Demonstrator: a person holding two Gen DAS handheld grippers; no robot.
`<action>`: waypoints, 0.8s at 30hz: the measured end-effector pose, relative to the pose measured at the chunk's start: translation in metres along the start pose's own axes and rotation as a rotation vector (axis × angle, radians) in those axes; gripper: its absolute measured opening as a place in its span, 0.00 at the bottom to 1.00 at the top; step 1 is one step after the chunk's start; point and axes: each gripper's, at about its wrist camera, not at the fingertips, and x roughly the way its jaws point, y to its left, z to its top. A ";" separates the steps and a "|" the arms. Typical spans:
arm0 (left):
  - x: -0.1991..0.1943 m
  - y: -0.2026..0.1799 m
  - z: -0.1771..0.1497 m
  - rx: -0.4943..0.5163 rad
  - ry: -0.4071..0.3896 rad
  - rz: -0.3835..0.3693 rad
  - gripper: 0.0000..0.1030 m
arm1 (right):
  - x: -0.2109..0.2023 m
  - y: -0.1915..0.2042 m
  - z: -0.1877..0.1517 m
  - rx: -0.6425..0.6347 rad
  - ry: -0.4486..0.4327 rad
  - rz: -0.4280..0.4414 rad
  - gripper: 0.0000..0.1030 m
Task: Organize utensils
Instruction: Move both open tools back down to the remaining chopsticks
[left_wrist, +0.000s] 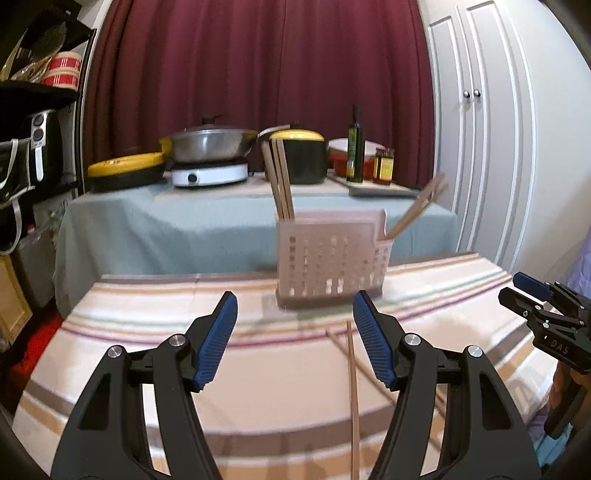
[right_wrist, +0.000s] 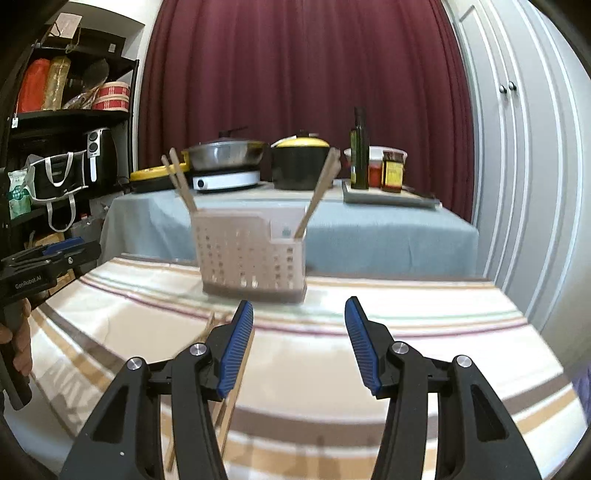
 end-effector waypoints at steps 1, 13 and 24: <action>-0.001 -0.001 -0.006 -0.002 0.009 0.000 0.62 | -0.001 0.001 -0.005 0.002 0.005 0.003 0.50; -0.010 -0.012 -0.058 0.004 0.087 -0.009 0.61 | -0.006 0.019 -0.054 -0.011 0.083 0.055 0.50; -0.009 -0.021 -0.094 0.009 0.152 -0.030 0.61 | 0.000 0.029 -0.082 -0.032 0.169 0.078 0.47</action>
